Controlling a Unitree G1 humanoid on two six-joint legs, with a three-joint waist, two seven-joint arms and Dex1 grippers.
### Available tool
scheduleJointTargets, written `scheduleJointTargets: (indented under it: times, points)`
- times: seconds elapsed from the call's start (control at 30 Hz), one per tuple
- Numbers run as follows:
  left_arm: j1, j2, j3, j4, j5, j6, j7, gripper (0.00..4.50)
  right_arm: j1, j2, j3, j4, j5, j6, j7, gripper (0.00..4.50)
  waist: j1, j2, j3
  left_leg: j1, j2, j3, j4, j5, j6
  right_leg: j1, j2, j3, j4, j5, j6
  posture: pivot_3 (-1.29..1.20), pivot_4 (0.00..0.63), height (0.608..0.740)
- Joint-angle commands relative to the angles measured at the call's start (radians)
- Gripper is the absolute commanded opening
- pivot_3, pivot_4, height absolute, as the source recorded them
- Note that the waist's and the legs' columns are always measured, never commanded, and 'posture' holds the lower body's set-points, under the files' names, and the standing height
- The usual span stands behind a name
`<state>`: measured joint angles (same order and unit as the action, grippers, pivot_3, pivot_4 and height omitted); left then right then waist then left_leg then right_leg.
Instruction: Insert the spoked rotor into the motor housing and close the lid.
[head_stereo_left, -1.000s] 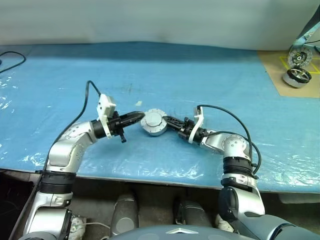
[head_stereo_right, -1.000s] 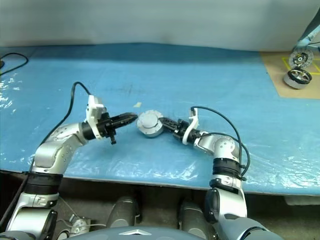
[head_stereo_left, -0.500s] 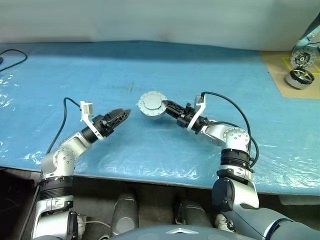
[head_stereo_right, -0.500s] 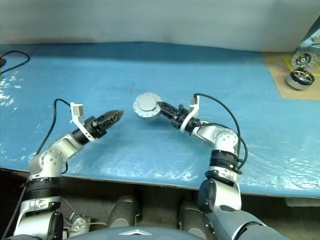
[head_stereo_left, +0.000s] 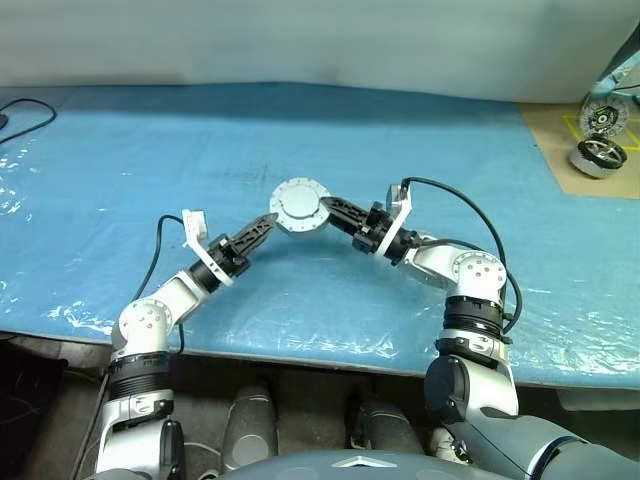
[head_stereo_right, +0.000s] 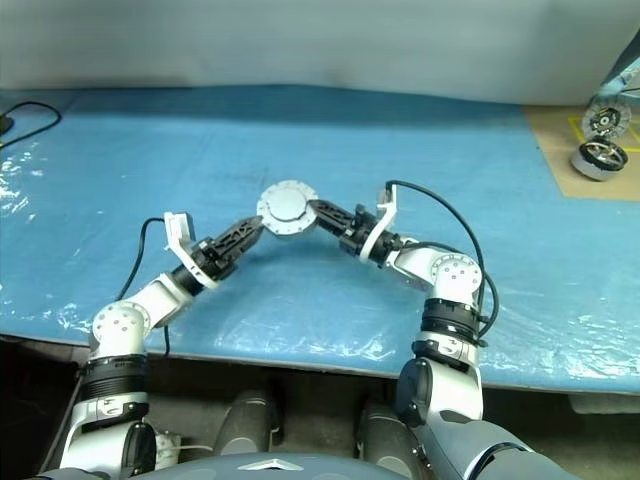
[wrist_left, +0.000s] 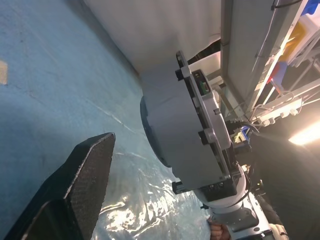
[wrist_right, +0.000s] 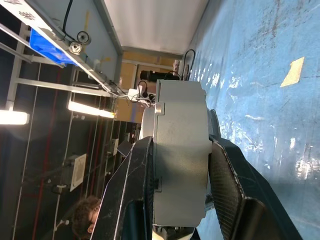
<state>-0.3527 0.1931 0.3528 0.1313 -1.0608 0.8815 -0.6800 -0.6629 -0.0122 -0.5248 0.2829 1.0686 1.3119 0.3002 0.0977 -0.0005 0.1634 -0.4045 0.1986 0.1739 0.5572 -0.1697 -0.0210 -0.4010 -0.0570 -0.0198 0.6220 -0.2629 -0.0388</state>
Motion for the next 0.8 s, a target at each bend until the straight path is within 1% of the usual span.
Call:
scheduleJointTargets:
  times: [0.03, 0.27, 0.47, 0.63, 0.67, 0.77, 0.8]
  points:
    - [-0.014, -0.030, -0.006, -0.007, -0.028, 0.004, 0.008, 4.47, -0.037, -0.007, 0.003, -0.060, 0.075, 0.009, 0.008, 1.18, 0.000, 0.000, 0.000, 0.000, 0.000, 0.000, 0.000, 0.000, 0.000, 0.000, 0.000, 0.000, 0.000, 0.000, 0.000, 0.00, 0.150, 0.740]
    - [-0.067, -0.095, -0.015, 0.047, -0.031, -0.011, 0.018, 4.47, -0.037, -0.019, 0.014, -0.061, 0.086, 0.017, -0.001, 1.18, 0.000, 0.000, 0.000, 0.000, 0.000, -0.001, 0.003, 0.000, 0.000, 0.001, 0.000, 0.000, 0.001, 0.001, 0.001, 0.00, 0.150, 0.740]
    - [-0.126, -0.120, -0.004, 0.131, -0.013, -0.047, 0.023, 4.47, -0.036, -0.029, 0.031, -0.055, 0.091, 0.015, -0.004, 1.18, 0.000, 0.000, 0.000, 0.000, -0.001, -0.002, 0.004, 0.000, 0.000, 0.002, -0.001, 0.000, 0.001, 0.002, 0.003, 0.00, 0.150, 0.740]
    - [-0.113, -0.129, -0.035, 0.124, 0.020, -0.061, 0.021, 4.47, -0.036, -0.033, 0.041, -0.054, 0.093, 0.014, -0.003, 1.18, 0.000, 0.000, 0.000, 0.000, 0.000, -0.003, 0.005, 0.000, 0.000, 0.002, -0.001, 0.000, 0.001, 0.002, 0.003, 0.00, 0.150, 0.740]
    - [-0.109, -0.126, -0.042, 0.123, 0.032, -0.064, 0.023, 4.11, -0.036, -0.034, 0.044, -0.057, 0.094, 0.015, -0.001, 1.18, 0.000, 0.000, 0.000, 0.000, 0.000, -0.003, 0.005, 0.000, 0.000, 0.002, -0.001, 0.000, 0.001, 0.002, 0.003, 0.00, 0.150, 0.740]
    - [-0.103, -0.120, -0.054, 0.123, 0.051, -0.058, 0.028, 3.25, -0.034, -0.036, 0.049, -0.058, 0.096, 0.015, 0.003, 1.18, 0.000, 0.000, 0.000, 0.000, 0.000, -0.003, 0.005, 0.000, 0.000, 0.002, -0.001, -0.001, 0.001, 0.002, 0.003, 0.00, 0.150, 0.740]
    - [-0.100, -0.121, -0.054, 0.119, 0.044, -0.050, 0.020, 3.25, -0.034, -0.037, 0.051, -0.056, 0.096, 0.014, 0.004, 1.18, 0.000, 0.000, 0.000, 0.000, 0.000, -0.003, 0.005, 0.000, 0.000, 0.002, -0.001, -0.001, 0.001, 0.002, 0.003, 0.00, 0.150, 0.740]
